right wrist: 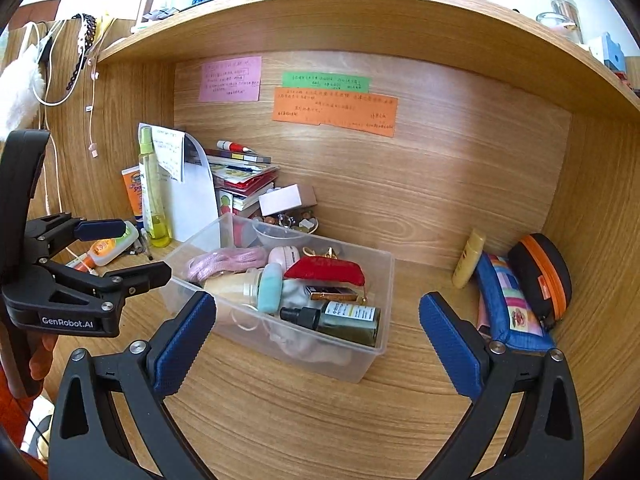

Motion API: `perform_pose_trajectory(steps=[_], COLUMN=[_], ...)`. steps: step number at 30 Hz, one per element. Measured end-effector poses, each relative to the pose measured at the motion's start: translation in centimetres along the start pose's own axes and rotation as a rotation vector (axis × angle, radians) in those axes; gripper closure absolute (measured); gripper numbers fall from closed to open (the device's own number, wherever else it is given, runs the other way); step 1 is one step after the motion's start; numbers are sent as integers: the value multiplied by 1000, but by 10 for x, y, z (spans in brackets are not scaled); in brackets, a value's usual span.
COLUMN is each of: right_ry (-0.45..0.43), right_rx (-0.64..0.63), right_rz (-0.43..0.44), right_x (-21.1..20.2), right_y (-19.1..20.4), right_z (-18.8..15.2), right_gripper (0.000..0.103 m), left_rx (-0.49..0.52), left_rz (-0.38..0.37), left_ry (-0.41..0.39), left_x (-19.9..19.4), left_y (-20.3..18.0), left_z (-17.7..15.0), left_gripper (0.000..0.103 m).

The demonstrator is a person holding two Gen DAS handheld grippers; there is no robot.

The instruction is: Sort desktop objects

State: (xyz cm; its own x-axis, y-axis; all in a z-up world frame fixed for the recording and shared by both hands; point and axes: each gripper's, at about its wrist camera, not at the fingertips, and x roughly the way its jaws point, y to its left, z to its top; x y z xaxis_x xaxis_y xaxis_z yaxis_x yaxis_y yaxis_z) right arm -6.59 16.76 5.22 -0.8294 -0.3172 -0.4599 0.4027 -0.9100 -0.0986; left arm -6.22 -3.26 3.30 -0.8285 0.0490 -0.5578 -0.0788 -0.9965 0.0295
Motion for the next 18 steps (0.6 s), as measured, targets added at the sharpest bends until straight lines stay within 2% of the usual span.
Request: perform_pose_trajectory(steps=[18], right_ry=[13], right_rx=[16], right_rz=[8], right_x=[2], right_y=[-1], right_z=[-3], right_gripper=[1], left_rx=[3], left_rz=[-16], left_ry=[4], left_x=[0], left_y=[-2], left_z=[-2], left_gripper=[10])
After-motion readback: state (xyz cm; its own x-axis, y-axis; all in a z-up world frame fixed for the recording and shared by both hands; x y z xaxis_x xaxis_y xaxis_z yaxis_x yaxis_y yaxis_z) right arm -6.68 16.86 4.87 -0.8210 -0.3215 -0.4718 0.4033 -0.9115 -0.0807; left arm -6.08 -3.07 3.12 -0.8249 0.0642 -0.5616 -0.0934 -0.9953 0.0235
